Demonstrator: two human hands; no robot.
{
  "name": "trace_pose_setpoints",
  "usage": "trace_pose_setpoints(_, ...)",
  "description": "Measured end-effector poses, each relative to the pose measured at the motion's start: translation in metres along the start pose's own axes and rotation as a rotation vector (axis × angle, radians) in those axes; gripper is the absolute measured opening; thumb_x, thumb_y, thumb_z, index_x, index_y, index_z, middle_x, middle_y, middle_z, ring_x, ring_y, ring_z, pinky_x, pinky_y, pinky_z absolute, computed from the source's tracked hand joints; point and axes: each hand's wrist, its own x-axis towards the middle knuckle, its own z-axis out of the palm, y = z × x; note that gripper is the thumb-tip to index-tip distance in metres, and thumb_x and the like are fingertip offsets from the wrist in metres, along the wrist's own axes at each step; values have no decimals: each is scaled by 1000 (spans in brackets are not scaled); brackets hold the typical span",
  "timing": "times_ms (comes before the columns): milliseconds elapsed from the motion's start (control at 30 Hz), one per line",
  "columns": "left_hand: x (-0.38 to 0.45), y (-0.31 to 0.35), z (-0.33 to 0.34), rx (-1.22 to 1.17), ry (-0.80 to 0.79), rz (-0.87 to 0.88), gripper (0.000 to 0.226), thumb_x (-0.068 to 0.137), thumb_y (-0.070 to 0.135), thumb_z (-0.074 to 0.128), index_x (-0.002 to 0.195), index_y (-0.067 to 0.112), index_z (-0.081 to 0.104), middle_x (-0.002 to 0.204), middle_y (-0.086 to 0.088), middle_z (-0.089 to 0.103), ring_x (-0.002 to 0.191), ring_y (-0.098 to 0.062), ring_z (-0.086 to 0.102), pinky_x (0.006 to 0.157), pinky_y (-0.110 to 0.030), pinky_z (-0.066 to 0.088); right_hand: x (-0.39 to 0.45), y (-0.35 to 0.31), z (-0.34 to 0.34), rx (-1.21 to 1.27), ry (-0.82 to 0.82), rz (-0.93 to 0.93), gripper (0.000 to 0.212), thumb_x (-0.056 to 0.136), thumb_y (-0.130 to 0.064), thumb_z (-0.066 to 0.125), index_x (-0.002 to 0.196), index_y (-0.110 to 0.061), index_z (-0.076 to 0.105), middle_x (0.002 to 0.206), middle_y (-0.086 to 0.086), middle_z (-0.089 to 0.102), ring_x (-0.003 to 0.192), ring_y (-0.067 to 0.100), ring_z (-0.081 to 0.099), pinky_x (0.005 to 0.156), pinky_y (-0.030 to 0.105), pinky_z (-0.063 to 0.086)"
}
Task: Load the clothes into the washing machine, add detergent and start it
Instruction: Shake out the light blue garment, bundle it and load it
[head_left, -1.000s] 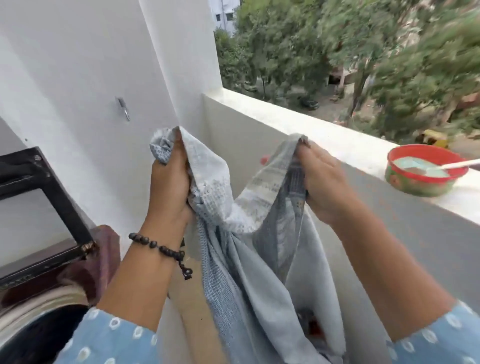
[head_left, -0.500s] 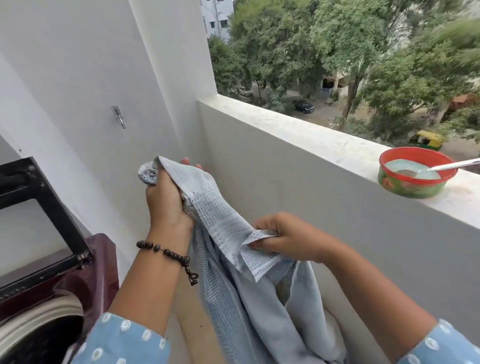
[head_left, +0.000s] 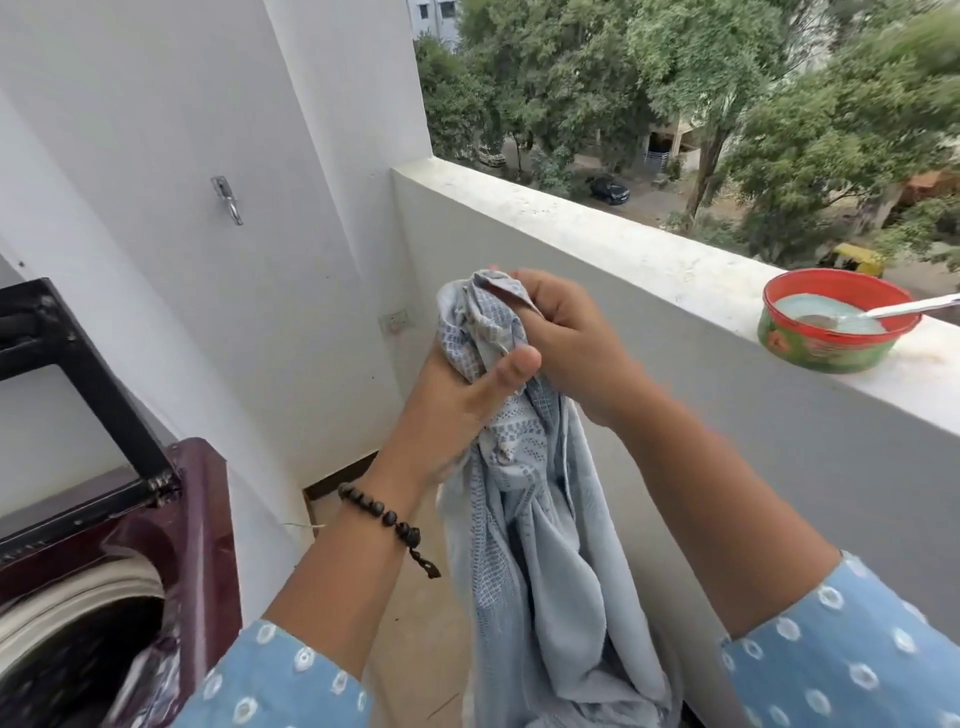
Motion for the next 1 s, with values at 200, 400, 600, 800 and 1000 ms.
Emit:
trace_pose_setpoints(200,3,1,-24,342,233,18,20,76,22,84,93,31,76,94,2,77,94,-21,73,89,-51,57,-13,13,-32,-174,-39,53,18,92,-28,66,95,-11,70,83,18,70,72,39,64,65,48,54)
trace_pose_setpoints(400,9,26,-39,195,396,84,21,85,12,71,82,32,76,86,-4,75,88,-26,72,84,-48,59,-40,43,-40,-568,-184,171,18,85,-14,69,71,-22,60,63,-4,58,58,17,51,57,30,38)
trace_pose_setpoints(600,11,57,-56,17,523,226,19,85,5,66,87,22,73,78,7,72,83,-18,71,72,-35,57,-53,111,-52,-986,176,328,15,82,-12,58,70,-18,53,78,6,58,80,32,55,56,32,28)
trace_pose_setpoints(800,11,70,-78,-12,580,250,13,80,14,75,91,18,70,79,7,72,83,-16,70,76,-33,55,-58,119,-70,-498,278,386,14,72,-24,46,66,-12,49,62,-1,48,65,19,47,54,23,32)
trace_pose_setpoints(1000,1,38,-19,582,370,110,16,70,31,82,72,17,73,71,-3,73,68,-18,67,61,-38,56,-36,40,-5,-308,-213,81,56,82,-37,76,132,-30,50,116,-13,63,106,6,62,89,25,51)
